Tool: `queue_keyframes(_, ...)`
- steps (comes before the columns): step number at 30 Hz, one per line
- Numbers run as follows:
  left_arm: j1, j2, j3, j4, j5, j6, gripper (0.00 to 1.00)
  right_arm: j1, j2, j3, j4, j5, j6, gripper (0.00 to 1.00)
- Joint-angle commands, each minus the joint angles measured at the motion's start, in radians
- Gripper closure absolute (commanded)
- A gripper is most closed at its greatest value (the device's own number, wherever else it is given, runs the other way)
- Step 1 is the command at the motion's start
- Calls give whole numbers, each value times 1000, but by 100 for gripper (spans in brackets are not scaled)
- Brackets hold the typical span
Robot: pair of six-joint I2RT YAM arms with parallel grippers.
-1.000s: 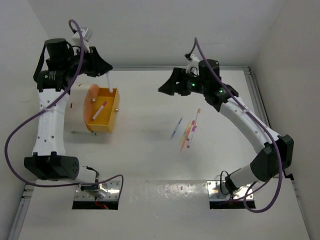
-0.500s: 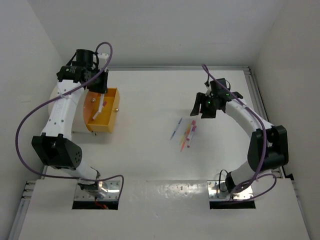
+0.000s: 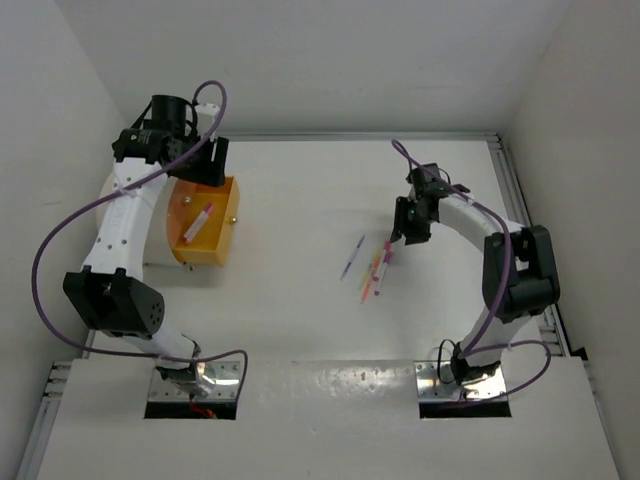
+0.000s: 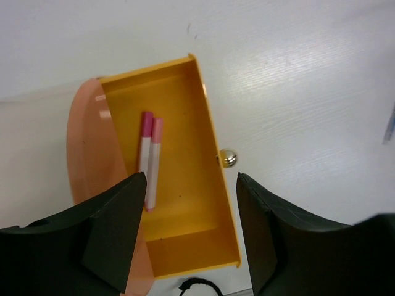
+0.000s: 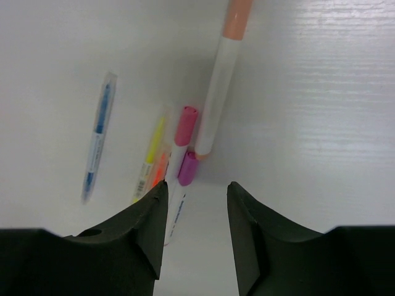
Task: Sort the stationery into containers
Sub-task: Place the pen in the drawer, then pick up the pen from the center of the board.
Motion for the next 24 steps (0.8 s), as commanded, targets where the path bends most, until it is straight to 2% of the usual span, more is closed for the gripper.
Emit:
queue_keyframes(1, -25, -88, 64, 32, 126, 32, 33, -8, 29, 51, 46, 57, -20, 57)
queue_keyframes(6, -63, -131, 73, 49, 165, 31, 33, -12, 81, 82, 70, 86, -31, 59)
queue_keyframes(24, -77, -154, 34, 46, 120, 44, 33, 2, 254, 175, 159, 177, -161, 67)
